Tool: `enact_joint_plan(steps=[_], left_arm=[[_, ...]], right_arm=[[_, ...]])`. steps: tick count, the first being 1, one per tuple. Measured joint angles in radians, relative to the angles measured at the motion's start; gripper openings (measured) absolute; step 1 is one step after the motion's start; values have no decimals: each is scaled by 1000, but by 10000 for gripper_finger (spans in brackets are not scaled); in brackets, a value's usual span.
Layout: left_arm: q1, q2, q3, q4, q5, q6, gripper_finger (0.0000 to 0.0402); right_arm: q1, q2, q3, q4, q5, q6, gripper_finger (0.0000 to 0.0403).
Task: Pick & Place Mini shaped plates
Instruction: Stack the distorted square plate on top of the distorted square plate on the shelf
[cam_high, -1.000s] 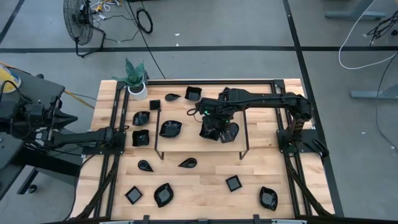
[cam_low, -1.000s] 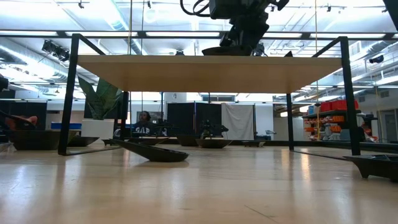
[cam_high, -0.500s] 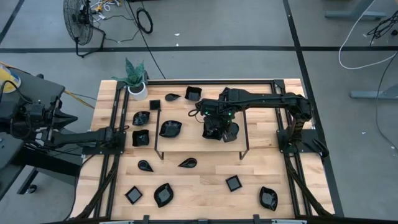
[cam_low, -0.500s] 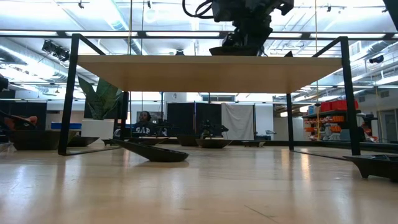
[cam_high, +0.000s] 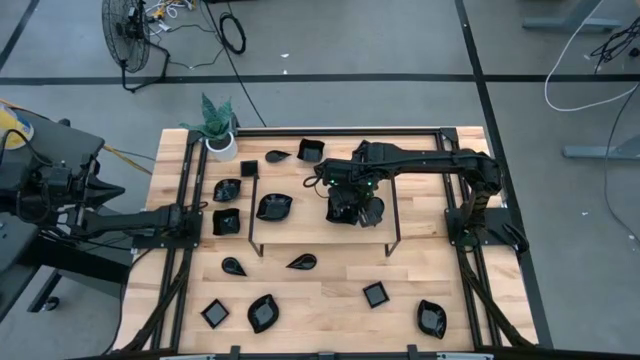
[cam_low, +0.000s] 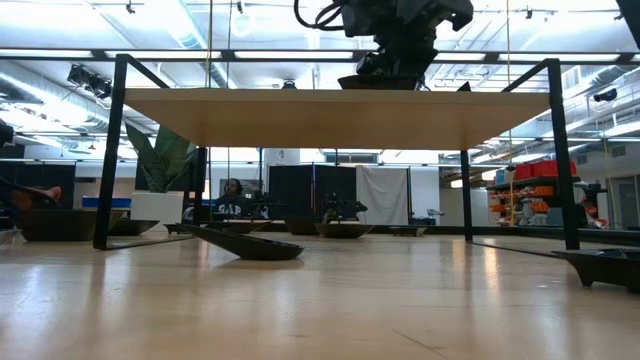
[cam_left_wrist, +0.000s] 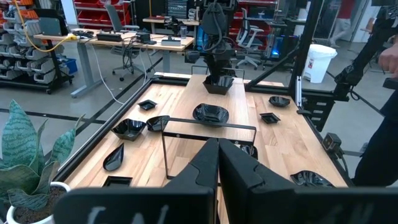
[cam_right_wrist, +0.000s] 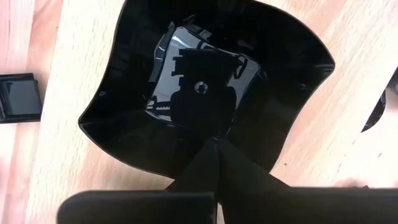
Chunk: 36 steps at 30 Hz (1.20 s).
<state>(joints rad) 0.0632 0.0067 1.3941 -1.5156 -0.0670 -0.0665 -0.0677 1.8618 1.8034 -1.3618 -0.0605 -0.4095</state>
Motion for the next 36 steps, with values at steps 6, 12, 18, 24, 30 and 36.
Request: enact_joint_plan(steps=[6, 12, 18, 24, 30, 36], left_arm=[[0, 0, 0, 0, 0, 1, 18], [0, 0, 0, 0, 0, 0, 18], [0, 0, 0, 0, 0, 0, 18], [0, 0, 0, 0, 0, 0, 18], [0, 0, 0, 0, 0, 1, 18], [0, 0, 0, 0, 0, 0, 18]], right_arm=[[0, -1, 0, 1, -1, 0, 0], [0, -1, 0, -2, -4, -10, 0], [1, -1, 0, -4, -9, -11, 0], [1, -1, 0, -12, -9, -18, 0], [1, -1, 0, -22, -9, -38, 0], [1, -1, 1, -37, -8, -70, 0]])
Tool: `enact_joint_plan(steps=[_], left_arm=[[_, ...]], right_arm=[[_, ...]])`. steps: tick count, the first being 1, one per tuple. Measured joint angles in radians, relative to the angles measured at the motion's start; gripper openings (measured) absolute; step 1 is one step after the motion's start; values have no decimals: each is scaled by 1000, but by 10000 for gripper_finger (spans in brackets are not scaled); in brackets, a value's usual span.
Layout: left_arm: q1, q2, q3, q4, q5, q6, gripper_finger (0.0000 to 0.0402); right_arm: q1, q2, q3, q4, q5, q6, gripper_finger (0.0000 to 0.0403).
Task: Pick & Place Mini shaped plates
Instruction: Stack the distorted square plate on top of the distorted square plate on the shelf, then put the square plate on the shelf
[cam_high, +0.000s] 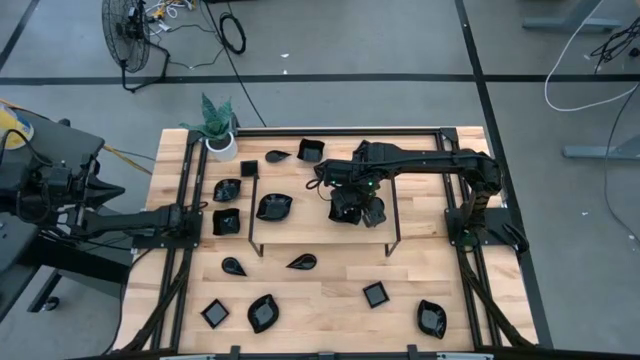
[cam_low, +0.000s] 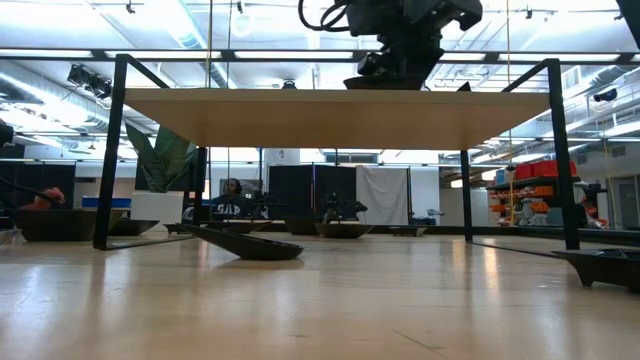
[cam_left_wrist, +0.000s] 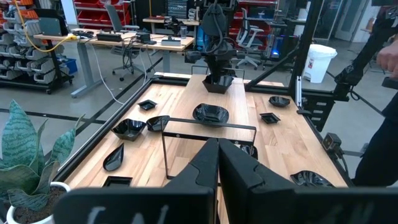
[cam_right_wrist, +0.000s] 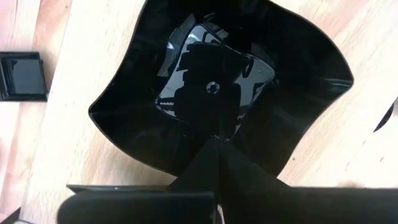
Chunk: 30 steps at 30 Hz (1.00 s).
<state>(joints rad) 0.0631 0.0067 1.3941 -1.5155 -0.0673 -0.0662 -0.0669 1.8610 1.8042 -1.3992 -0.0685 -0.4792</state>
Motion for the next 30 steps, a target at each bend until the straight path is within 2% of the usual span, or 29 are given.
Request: enact_joint_plan(steps=[8, 13, 20, 30], left_arm=[[0, 0, 0, 0, 0, 0, 18], [0, 0, 0, 0, 0, 0, 18], [0, 0, 0, 0, 0, 0, 18], [0, 0, 0, 0, 0, 0, 18]], right_arm=[[0, -10, 0, 26, 0, -1, 0], [0, -62, 0, 89, -1, 1, 0], [16, -144, 1, 148, -2, 110, 0], [128, -205, 1, 200, -3, 268, 0]])
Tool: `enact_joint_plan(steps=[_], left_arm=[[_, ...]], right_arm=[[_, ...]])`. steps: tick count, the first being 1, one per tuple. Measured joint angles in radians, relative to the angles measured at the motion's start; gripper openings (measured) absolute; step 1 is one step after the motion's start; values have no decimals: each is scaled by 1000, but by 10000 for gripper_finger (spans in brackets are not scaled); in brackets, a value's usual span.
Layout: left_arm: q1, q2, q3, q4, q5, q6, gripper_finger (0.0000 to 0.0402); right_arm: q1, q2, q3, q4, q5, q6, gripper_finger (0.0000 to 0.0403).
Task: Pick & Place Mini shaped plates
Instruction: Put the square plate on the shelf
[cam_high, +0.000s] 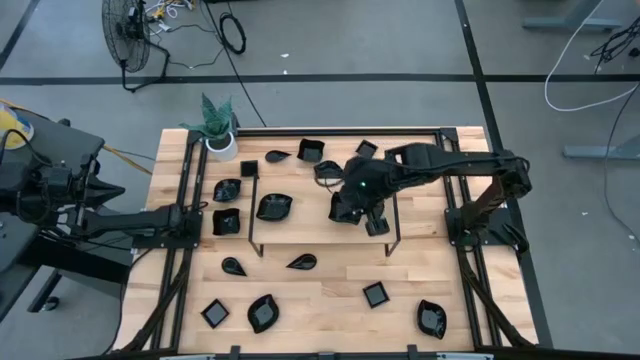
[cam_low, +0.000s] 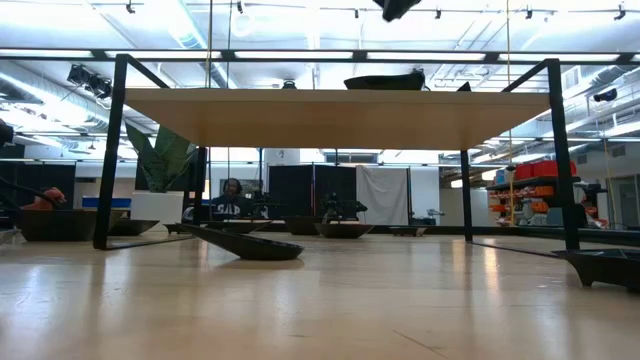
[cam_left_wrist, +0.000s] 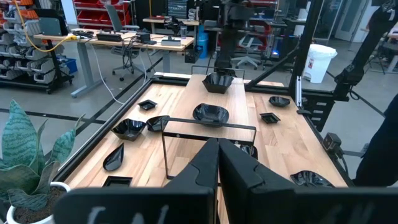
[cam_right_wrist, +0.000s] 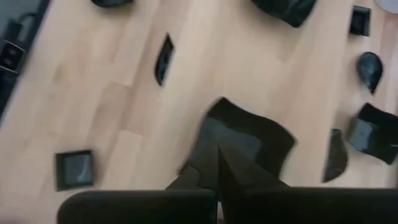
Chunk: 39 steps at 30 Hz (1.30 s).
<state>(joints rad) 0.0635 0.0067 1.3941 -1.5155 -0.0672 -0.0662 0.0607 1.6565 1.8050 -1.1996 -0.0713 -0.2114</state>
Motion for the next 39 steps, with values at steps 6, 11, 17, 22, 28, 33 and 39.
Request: enact_joint_plan(steps=[6, 11, 17, 22, 28, 33, 39], left_arm=[[0, 0, 0, 0, 0, 0, 18], [0, 0, 0, 0, 0, 0, 18], [0, 0, 0, 0, 0, 0, 18], [0, 0, 0, 0, 0, 0, 18], [0, 0, 0, 0, 0, 0, 18], [0, 0, 0, 0, 0, 0, 18], [0, 0, 0, 0, 0, 0, 18]], right_arm=[[72, -1, 0, 48, 0, 47, 0], [128, -12, -42, 110, 0, 78, 0], [208, -136, -267, 251, 0, 133, 0], [282, -262, -460, 348, -3, 196, 0], [352, -368, -629, 395, 3, 305, 0], [387, -408, -716, 431, 11, 462, 0], [440, -415, -801, 544, 80, 753, 8]])
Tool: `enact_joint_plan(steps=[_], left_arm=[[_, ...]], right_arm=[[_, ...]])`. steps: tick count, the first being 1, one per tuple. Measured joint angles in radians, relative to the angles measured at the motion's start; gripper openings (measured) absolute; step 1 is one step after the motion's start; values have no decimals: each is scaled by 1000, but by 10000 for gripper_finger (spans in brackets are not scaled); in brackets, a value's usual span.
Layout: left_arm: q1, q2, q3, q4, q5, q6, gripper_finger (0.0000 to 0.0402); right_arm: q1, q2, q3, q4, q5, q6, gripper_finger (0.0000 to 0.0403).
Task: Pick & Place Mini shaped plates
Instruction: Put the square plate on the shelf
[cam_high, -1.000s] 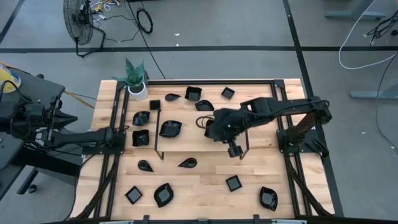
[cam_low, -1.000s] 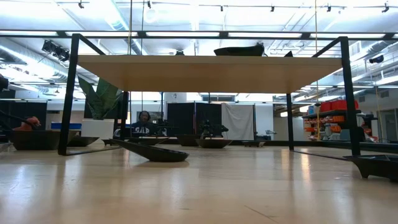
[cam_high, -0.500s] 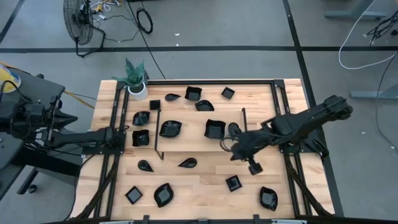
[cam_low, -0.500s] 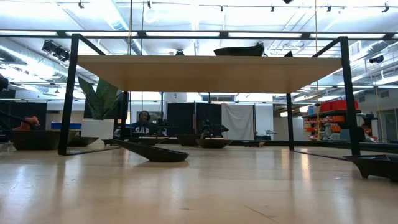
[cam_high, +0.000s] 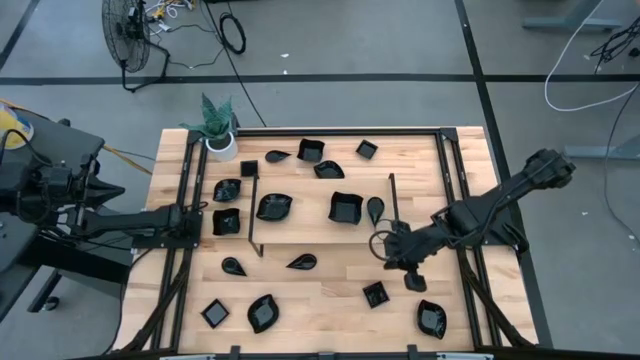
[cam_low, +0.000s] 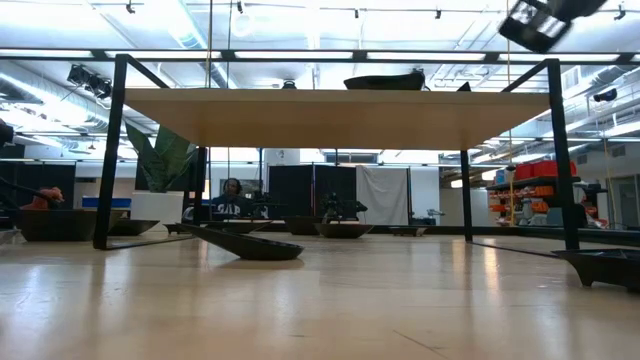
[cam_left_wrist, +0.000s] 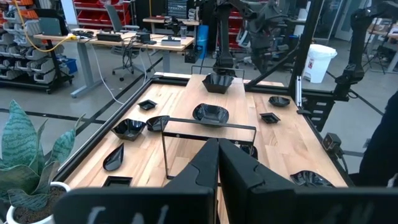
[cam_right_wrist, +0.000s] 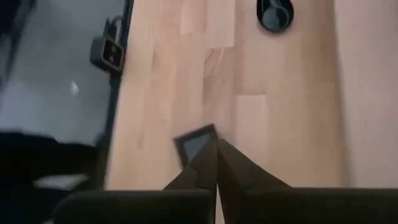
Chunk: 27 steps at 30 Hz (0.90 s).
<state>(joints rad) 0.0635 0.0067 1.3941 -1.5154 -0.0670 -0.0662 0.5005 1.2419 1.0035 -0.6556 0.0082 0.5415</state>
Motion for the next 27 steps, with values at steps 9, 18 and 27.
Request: enact_joint_plan(steps=[9, 18, 27], left_arm=[[0, 0, 0, 0, 0, 0, 18], [0, 0, 0, 0, 0, 0, 18], [0, 0, 0, 0, 0, 0, 18]], right_arm=[[123, 7, -98, 106, 82, 508, 10], [226, 113, -111, 104, 142, 799, 31], [246, 248, -111, 118, 142, 912, 123]])
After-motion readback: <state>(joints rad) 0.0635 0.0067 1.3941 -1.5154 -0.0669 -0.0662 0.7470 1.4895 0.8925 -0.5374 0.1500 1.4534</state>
